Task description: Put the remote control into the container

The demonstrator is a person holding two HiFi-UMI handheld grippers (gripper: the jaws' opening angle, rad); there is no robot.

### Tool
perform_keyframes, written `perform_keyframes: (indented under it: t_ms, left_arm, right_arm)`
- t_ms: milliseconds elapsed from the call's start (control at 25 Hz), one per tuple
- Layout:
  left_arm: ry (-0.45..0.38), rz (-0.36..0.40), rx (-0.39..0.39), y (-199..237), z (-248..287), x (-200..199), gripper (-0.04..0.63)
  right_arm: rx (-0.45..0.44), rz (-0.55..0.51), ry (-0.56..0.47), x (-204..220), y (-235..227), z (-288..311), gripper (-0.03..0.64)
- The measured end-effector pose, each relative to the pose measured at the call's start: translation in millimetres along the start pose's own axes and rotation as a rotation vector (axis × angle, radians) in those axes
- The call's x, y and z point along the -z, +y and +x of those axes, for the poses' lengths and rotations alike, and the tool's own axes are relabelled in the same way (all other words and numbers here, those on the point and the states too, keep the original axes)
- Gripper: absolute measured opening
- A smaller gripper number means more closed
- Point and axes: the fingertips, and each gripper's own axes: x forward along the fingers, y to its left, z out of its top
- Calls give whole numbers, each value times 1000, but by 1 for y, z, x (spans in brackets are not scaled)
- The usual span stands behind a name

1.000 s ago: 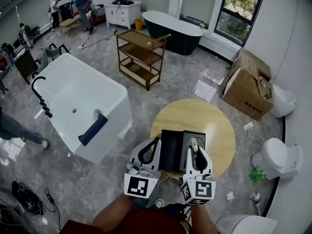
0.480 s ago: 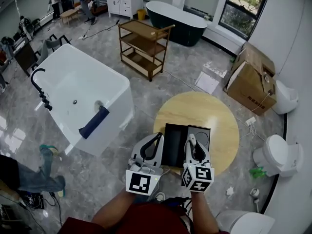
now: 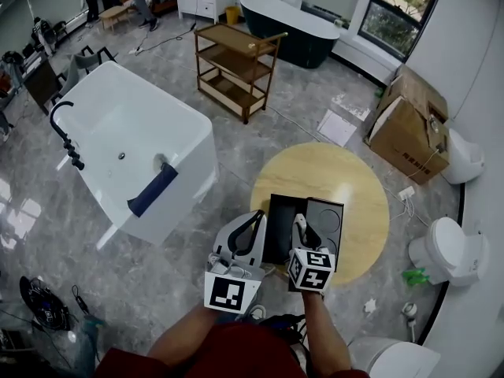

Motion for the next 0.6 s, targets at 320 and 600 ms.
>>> perform_keyframes:
  t_ms: [320, 600]
  left_arm:
    - [7, -6, -14, 6, -6, 4, 15]
    - [17, -11, -26, 15, -10, 9, 15]
  right_arm:
    - [-13, 16, 166, 42, 9, 39, 107]
    - [-9, 34, 244, 70, 11, 66, 107]
